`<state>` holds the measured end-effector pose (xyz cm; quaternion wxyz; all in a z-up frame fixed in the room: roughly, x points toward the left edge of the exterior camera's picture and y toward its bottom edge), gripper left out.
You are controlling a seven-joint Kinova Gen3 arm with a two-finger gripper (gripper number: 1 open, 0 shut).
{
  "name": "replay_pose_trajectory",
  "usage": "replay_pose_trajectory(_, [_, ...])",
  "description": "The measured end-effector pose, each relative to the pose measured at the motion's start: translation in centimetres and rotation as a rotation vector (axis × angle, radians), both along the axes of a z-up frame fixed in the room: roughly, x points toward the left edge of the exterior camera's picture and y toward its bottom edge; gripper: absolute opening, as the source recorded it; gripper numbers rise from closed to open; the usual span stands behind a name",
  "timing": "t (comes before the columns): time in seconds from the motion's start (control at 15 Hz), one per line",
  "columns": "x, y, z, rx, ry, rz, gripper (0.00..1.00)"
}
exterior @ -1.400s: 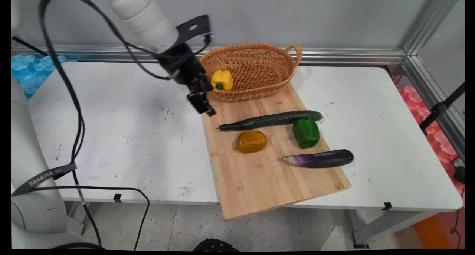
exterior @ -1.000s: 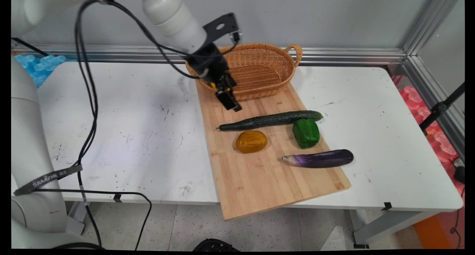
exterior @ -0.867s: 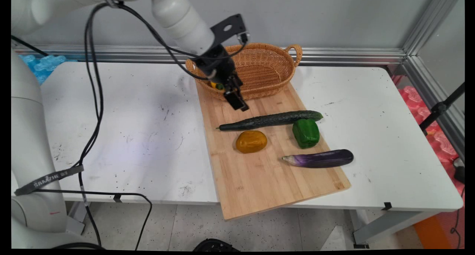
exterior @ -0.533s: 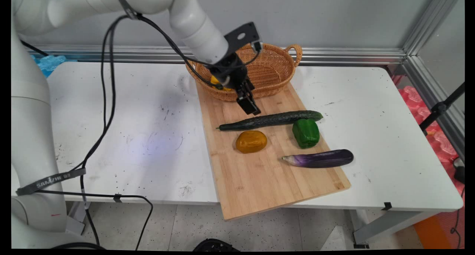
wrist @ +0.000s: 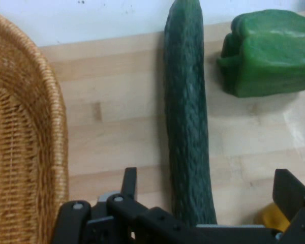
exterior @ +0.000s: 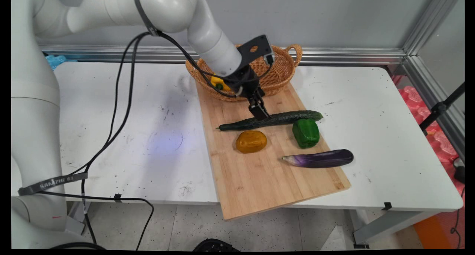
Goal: Pick up the cucumber from the cutting board
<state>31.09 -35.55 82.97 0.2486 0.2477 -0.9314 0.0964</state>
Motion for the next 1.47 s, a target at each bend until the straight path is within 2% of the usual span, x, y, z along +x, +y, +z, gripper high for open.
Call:
replay_pose_trajectory(0.73, [-1.4, -1.3, -4.1, -0.009, 0.011, 0.002, 1.00])
replay_pose_trajectory(1.33, [-1.6, -1.7, -6.4, -0.011, 0.012, 0.005, 1.00])
replay_pose_trajectory(1.4, [-1.7, -1.7, -6.5, -0.010, 0.014, 0.005, 0.00])
replay_pose_trajectory(1.47, [-1.7, -1.7, -6.7, -0.009, 0.016, 0.005, 0.00])
